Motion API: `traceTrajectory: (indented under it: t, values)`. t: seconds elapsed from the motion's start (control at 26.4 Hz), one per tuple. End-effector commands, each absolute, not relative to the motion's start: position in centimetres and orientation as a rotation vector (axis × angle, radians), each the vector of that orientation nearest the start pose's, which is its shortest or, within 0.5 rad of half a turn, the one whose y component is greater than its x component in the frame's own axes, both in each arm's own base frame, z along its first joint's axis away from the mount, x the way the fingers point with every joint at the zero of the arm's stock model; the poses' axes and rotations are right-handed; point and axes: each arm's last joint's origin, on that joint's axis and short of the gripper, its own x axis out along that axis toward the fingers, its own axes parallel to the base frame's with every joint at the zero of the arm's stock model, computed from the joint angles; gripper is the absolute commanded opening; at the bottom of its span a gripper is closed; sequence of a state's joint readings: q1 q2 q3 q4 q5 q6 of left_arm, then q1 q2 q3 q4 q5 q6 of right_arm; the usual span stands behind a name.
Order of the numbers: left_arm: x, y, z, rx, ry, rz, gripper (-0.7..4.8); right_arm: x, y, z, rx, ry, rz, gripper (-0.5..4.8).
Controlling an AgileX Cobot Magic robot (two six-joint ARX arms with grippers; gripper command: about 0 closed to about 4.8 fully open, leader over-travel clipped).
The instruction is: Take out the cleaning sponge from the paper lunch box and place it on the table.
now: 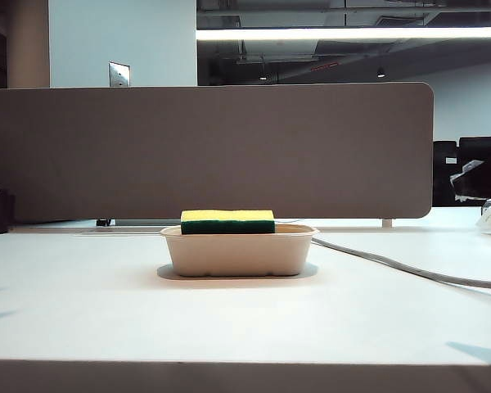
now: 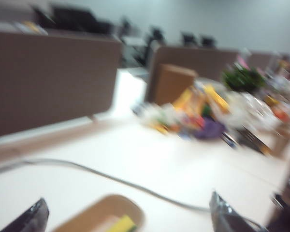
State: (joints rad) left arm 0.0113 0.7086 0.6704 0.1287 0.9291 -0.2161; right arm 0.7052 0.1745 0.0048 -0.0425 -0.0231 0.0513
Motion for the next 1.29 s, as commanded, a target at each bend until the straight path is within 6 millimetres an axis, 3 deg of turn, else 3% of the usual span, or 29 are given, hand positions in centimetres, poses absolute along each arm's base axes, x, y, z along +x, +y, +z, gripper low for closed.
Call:
traceTrajectory:
  t: [0.04, 0.11, 0.27, 0.34, 0.49, 0.64, 0.76, 0.83, 0.87, 1.29]
  values:
    - [18.8, -4.0, 33.2, -0.137, 0.141, -1.065, 4.36, 8.1, 7.0, 14.8, -0.018, 0.208, 0.723, -0.05]
    - [22.3, -7.5, 32.1, -0.028, 0.272, -1.14, 4.36, 8.1, 7.0, 14.8, -0.018, 0.208, 0.722, -0.05]
    - [27.4, -13.7, 29.3, 0.191, 0.426, -1.105, 4.36, 8.1, 6.9, 14.9, -0.017, 0.206, 0.719, -0.05]
    - [29.6, -15.3, 27.7, 0.217, 0.489, -1.059, 4.34, 8.1, 6.9, 14.9, -0.015, 0.201, 0.721, -0.05]
    - [32.7, -16.5, 24.1, 0.159, 0.643, -0.985, 4.26, 8.0, 6.9, 14.9, -0.015, 0.2, 0.721, -0.05]
    - [33.5, -16.8, 21.7, 0.173, 0.718, -0.961, 4.26, 8.0, 6.9, 14.9, -0.014, 0.197, 0.719, -0.05]
    - [33.5, -16.8, 21.4, 0.175, 0.734, -0.958, 4.26, 8.0, 6.9, 14.9, -0.014, 0.197, 0.719, -0.05]
    - [33.5, -16.8, 21.4, 0.177, 0.738, -0.954, 3.58, 8.0, 6.9, 14.9, -0.014, 0.197, 0.719, -0.05]
    - [33.4, -16.7, 21.3, 0.183, 0.747, -0.956, 2.64, 8.0, 6.9, 14.9, -0.014, 0.197, 0.719, -0.05]
    - [33.4, -16.7, 20.9, 0.223, 0.755, -0.957, 2.85, 8.0, 6.9, 14.9, -0.014, 0.197, 0.719, -0.05]
